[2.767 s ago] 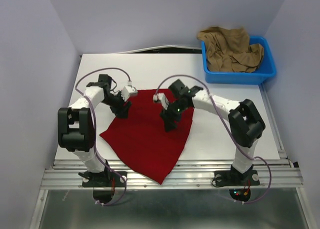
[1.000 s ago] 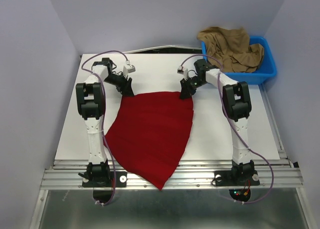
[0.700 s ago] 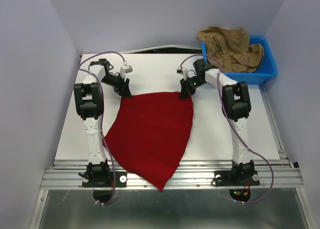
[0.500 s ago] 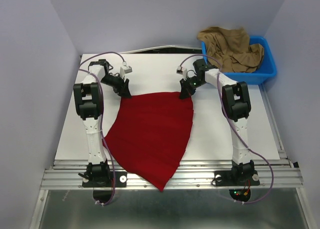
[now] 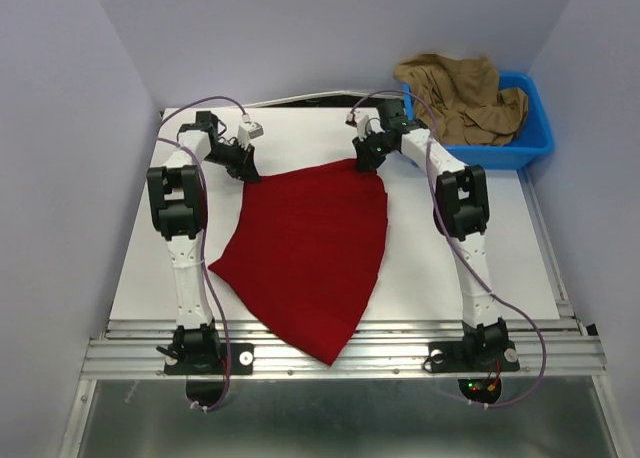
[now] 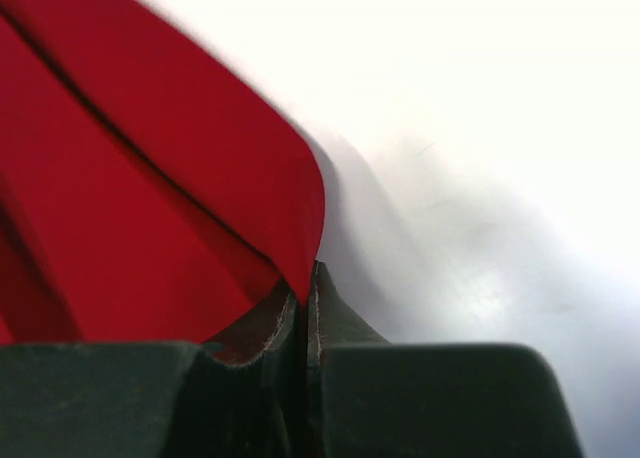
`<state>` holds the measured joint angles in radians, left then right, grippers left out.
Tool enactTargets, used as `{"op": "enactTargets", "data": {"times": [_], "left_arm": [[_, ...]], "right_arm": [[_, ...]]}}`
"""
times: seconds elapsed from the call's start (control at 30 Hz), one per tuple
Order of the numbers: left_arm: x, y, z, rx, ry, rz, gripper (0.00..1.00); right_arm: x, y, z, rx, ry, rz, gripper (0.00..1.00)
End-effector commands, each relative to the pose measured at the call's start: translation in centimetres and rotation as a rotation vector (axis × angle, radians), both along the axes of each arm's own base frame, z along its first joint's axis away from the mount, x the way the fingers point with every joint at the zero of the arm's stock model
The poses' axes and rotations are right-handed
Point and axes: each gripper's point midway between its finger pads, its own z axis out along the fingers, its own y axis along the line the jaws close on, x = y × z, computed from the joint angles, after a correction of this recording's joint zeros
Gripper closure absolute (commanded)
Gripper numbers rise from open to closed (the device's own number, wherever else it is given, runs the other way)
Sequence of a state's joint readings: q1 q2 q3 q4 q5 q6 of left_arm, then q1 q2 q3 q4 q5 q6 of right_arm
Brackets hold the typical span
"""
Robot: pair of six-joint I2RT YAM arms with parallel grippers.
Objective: Fold and stack the skirts
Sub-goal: Fold the skirt
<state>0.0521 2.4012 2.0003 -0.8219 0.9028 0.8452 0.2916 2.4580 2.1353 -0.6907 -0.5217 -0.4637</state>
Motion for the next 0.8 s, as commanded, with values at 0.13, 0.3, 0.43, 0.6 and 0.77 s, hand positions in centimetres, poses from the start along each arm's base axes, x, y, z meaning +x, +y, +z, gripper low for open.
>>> {"op": "enactTargets", "data": {"times": [0.13,0.3,0.43,0.6,0.77], "left_arm": [[6.5,1.0,8.1,-0.005,-0.378,0.169,1.00],[7.0,2.9,13.5,-0.005,-0.559,0.197,1.00],[4.6,4.1,16.0,0.014,-0.656,0.132,1.00],[-0.4,3.8,16.5,0.096,-0.752,-0.030,1.00],[-6.6,3.9,14.0,0.189,-0.812,-0.214,1.00]], "right_arm": [[11.7,-2.8,10.3,-0.055,-0.489,-0.184,0.99],[10.1,-2.8,15.9,-0.019,-0.547,-0.167,0.99],[6.8,-2.7,19.1,0.014,-0.549,-0.113,0.99],[1.0,-1.2,19.3,-0.011,-0.493,-0.002,0.99],[-7.1,1.2,17.5,-0.024,-0.372,0.112,0.99]]}}
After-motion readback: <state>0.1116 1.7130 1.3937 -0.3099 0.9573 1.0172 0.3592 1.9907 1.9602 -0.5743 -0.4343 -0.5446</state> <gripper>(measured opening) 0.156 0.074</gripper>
